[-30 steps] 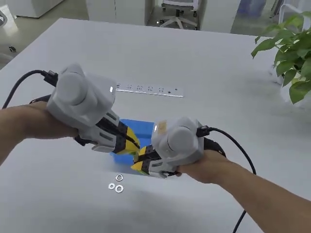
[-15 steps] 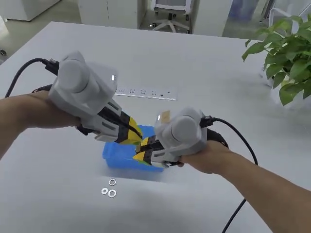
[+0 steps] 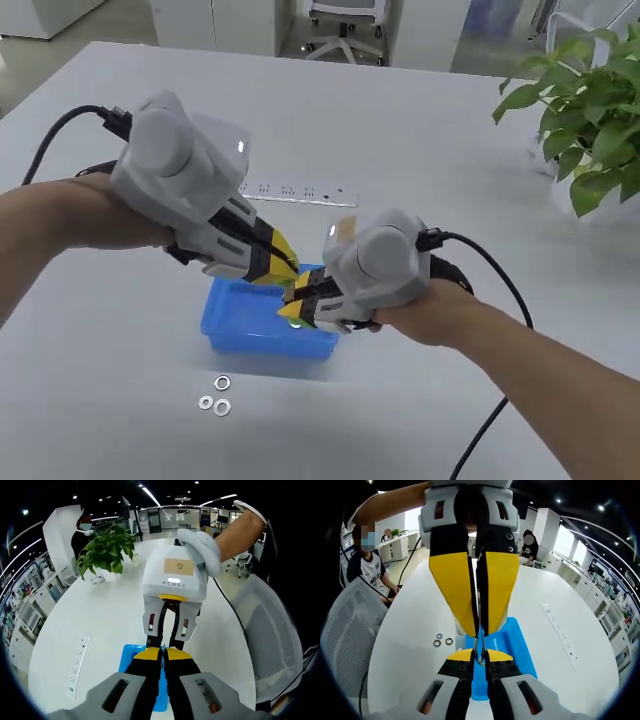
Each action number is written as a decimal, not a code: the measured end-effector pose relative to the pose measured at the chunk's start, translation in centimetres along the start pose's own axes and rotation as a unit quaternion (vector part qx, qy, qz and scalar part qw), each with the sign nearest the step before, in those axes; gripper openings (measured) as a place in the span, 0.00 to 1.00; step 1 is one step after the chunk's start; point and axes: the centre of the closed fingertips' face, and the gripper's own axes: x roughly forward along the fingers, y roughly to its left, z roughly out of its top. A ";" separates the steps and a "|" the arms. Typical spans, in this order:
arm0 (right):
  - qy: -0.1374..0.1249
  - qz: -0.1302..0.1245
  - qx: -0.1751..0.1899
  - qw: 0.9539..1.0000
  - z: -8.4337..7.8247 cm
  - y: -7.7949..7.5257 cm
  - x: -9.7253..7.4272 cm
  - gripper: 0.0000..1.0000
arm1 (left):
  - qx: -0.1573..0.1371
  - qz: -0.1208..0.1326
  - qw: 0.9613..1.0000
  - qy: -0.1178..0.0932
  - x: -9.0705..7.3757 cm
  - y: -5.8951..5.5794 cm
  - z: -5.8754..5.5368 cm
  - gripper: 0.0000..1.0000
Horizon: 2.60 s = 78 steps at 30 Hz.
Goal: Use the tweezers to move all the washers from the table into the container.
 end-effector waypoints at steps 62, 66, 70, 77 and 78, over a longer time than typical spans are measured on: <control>0.031 0.022 0.022 0.999 -5.0 -1.7 4.0 0.11 | -0.034 -0.011 0.999 0.008 4.2 2.3 -4.5 0.06; 0.029 0.019 0.019 0.999 -4.6 -1.7 3.6 0.11 | -0.031 -0.007 0.999 0.008 3.7 2.3 -4.1 0.06; 0.027 0.018 0.014 0.999 -4.0 -1.7 3.2 0.11 | -0.029 -0.004 1.000 0.008 3.2 2.1 -3.7 0.06; 0.022 0.014 0.005 1.000 -2.8 -1.3 2.6 0.11 | -0.025 0.002 1.000 0.007 2.1 1.8 -3.0 0.06; 0.021 0.014 0.004 1.000 -2.6 -1.2 2.5 0.11 | -0.024 0.004 1.000 0.008 1.9 1.7 -2.9 0.06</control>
